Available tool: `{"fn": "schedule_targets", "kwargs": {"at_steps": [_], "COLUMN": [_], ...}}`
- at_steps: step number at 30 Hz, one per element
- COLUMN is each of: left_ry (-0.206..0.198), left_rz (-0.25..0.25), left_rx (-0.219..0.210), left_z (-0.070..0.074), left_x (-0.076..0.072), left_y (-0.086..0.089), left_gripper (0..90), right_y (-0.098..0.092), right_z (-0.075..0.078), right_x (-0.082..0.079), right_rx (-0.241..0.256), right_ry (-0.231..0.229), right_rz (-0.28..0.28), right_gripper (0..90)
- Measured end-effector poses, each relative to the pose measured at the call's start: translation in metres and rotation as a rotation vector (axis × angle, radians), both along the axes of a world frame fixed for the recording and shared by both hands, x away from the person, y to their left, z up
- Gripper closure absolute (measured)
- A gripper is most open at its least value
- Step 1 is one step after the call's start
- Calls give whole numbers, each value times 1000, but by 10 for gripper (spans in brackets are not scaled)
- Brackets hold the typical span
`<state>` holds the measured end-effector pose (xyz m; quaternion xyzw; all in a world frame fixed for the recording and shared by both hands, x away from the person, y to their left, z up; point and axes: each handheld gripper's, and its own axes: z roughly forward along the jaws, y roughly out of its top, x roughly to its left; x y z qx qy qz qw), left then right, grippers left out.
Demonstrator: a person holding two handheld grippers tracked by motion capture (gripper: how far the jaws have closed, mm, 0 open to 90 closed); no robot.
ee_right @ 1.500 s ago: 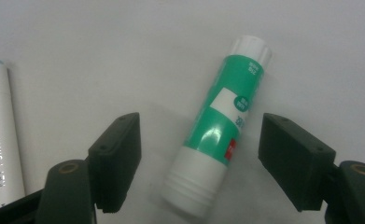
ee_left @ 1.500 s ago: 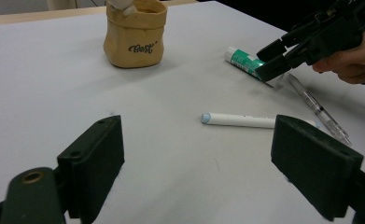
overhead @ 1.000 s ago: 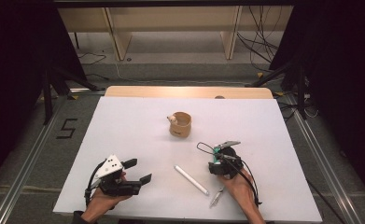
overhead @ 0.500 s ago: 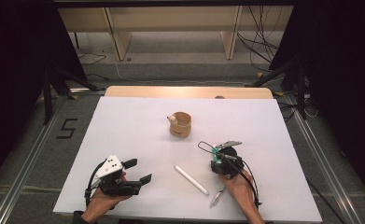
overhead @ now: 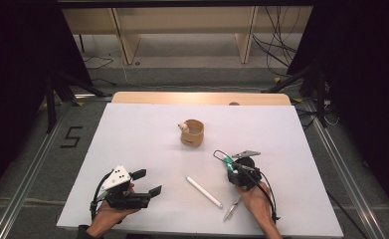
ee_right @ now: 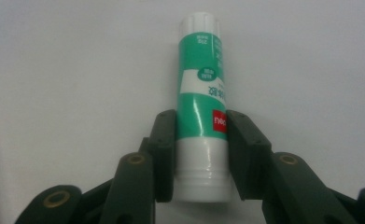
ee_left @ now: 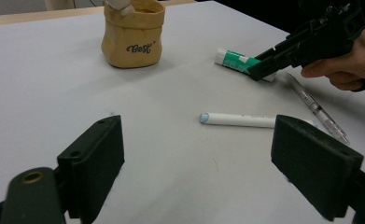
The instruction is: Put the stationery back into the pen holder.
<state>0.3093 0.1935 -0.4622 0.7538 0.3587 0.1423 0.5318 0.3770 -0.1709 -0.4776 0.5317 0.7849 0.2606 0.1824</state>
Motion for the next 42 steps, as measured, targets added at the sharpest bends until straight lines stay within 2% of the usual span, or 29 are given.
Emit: {"fn": "schedule_targets", "kwargs": {"at_steps": [7, 10, 19, 28, 35, 42], "left_ry": [1, 1, 3, 3, 4, 4], "left_rz": [1, 0, 2, 3, 1, 1], "left_rx": [0, 2, 3, 3, 5, 6], "left_z": [0, 0, 0, 0, 0, 0], "left_x": [0, 0, 0, 0, 1, 1], "left_y": [0, 0, 0, 0, 0, 0], "left_gripper": [166, 166, 166, 166, 166, 166], "right_y": [-2, -5, -9, -3, 2, 8], "right_z": [4, 6, 16, 23, 27, 30], "right_x": [0, -1, -4, -10, -14, -18], "right_rx": [23, 48, 125, 161, 193, 209], "right_ry": [-19, -33, -105, -159, -187, -192], "right_rz": [13, 18, 52, 97, 128, 170], "right_gripper": [659, 660, 660, 660, 660, 660]}}
